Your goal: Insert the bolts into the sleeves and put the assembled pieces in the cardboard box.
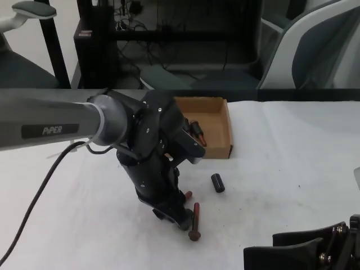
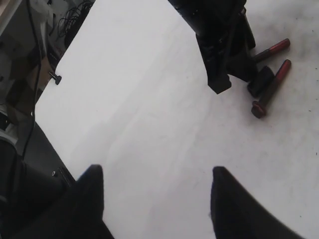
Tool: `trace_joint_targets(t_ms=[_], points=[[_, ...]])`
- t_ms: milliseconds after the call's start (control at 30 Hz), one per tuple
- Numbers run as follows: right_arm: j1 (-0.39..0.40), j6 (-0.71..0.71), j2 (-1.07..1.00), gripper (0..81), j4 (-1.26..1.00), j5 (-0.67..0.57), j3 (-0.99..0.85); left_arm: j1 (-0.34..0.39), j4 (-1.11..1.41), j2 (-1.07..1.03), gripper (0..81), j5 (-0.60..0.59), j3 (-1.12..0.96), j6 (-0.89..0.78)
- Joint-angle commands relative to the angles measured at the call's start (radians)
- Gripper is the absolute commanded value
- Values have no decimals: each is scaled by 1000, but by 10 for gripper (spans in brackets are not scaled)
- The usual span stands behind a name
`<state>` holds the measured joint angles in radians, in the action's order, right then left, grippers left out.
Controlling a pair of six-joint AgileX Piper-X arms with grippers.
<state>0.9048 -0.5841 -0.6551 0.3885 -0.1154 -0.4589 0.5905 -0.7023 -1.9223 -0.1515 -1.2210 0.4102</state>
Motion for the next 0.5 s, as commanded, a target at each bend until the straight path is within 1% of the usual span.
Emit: trace_joint_targets(t_ms=[0, 467], points=[[-2, 7, 1, 624, -16, -10, -1, 1, 9, -1, 434, 1, -12, 1], [-2, 7, 1, 624, -47, -10, -1, 1, 34, -6, 434, -14, -22, 1]])
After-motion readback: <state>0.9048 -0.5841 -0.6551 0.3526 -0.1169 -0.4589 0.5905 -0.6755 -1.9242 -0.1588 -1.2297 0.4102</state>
